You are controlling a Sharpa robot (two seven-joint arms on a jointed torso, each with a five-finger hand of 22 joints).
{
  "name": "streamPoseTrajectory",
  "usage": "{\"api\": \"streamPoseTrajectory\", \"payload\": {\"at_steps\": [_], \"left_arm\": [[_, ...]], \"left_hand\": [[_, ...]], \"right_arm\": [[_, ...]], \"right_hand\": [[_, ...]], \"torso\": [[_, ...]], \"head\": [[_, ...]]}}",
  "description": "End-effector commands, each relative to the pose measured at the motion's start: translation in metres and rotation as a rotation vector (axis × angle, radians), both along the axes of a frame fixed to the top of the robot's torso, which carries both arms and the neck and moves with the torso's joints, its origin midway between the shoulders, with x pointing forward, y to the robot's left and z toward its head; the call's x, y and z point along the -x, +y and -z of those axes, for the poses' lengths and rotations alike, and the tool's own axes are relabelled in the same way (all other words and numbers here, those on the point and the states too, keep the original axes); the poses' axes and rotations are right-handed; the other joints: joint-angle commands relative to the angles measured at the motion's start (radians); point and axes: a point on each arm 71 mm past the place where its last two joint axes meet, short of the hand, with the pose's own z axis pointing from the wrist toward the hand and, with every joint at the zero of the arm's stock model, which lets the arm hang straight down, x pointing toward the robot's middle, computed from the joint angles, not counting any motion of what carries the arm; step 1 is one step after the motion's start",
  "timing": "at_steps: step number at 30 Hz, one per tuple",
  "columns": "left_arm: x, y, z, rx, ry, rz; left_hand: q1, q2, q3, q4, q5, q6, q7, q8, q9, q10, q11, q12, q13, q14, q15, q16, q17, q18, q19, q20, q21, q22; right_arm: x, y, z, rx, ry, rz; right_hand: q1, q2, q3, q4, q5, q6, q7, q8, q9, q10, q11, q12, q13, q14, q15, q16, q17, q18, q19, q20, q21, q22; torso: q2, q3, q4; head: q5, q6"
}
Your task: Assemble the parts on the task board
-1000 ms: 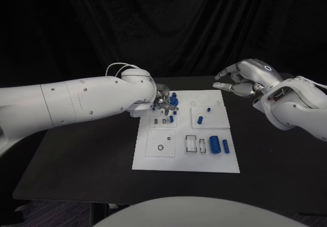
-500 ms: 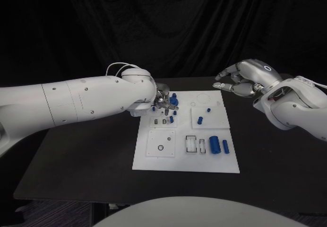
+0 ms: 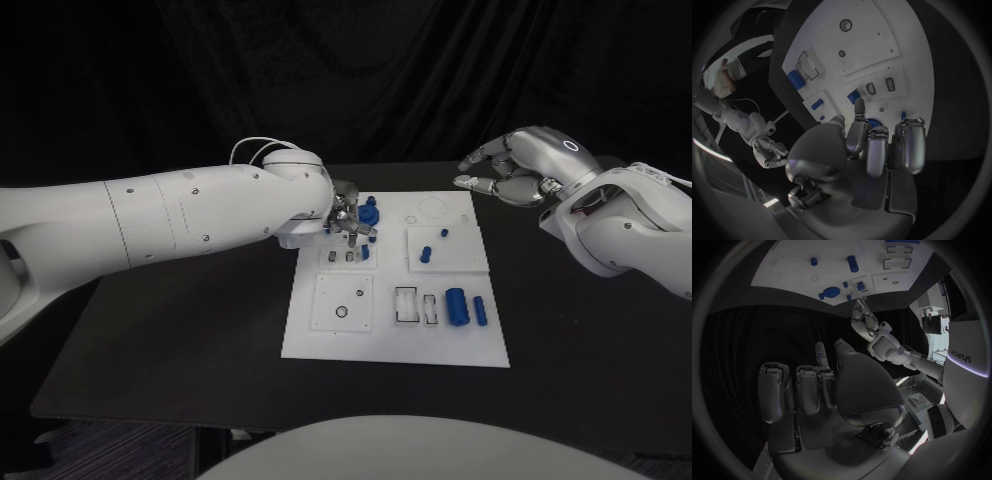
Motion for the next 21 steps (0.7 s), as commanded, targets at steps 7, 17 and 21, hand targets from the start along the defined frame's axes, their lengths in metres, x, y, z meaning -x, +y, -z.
{"api": "streamPoseTrajectory", "payload": {"at_steps": [7,17,21], "left_arm": [[-0.001,-0.002,0.011,0.017,0.003,-0.004],[0.0,-0.006,0.015,0.053,-0.005,0.012],[-0.001,-0.007,0.016,0.062,-0.007,0.017]], "left_hand": [[0.005,-0.008,0.016,-0.005,0.023,0.008,-0.003,-0.016,0.006,0.108,-0.007,0.296,0.348,0.104,-0.005,0.003,0.263,-0.005,0.006,-0.003,-0.008,0.014],[0.018,-0.014,0.026,-0.013,0.039,0.005,-0.003,-0.029,0.01,0.108,-0.007,0.296,0.348,0.104,-0.005,0.003,0.263,-0.003,0.002,-0.005,-0.013,0.009],[0.016,-0.014,0.027,-0.011,0.033,0.002,0.0,-0.035,0.011,0.108,-0.006,0.296,0.348,0.104,-0.005,0.003,0.263,-0.002,-0.002,-0.005,-0.016,0.005]], "right_arm": [[0.001,-0.001,0.001,0.001,0.002,0.0],[0.001,-0.001,0.001,0.002,0.004,0.0],[0.001,-0.001,0.001,0.003,0.006,0.0]], "right_hand": [[0.002,0.007,0.0,0.007,0.005,0.009,0.003,-0.006,-0.002,0.104,0.009,0.003,0.263,0.087,0.006,-0.005,0.176,0.009,0.063,0.007,-0.004,0.23],[0.002,0.007,0.0,0.007,0.005,0.009,0.003,-0.006,-0.002,0.104,0.009,0.003,0.263,0.087,0.006,-0.005,0.176,0.009,0.063,0.007,-0.004,0.23],[0.001,0.007,-0.001,0.008,0.006,0.01,0.003,-0.007,-0.002,0.104,0.009,0.003,0.263,0.087,0.007,-0.006,0.176,0.009,0.063,0.008,-0.004,0.23]], "torso": [[-0.002,-0.0028,0.0025],[-0.001,-0.0027,0.0006],[0.0,-0.0025,0.0]], "head": [[-0.006,0.0],[-0.007,0.0],[-0.008,0.0]]}}
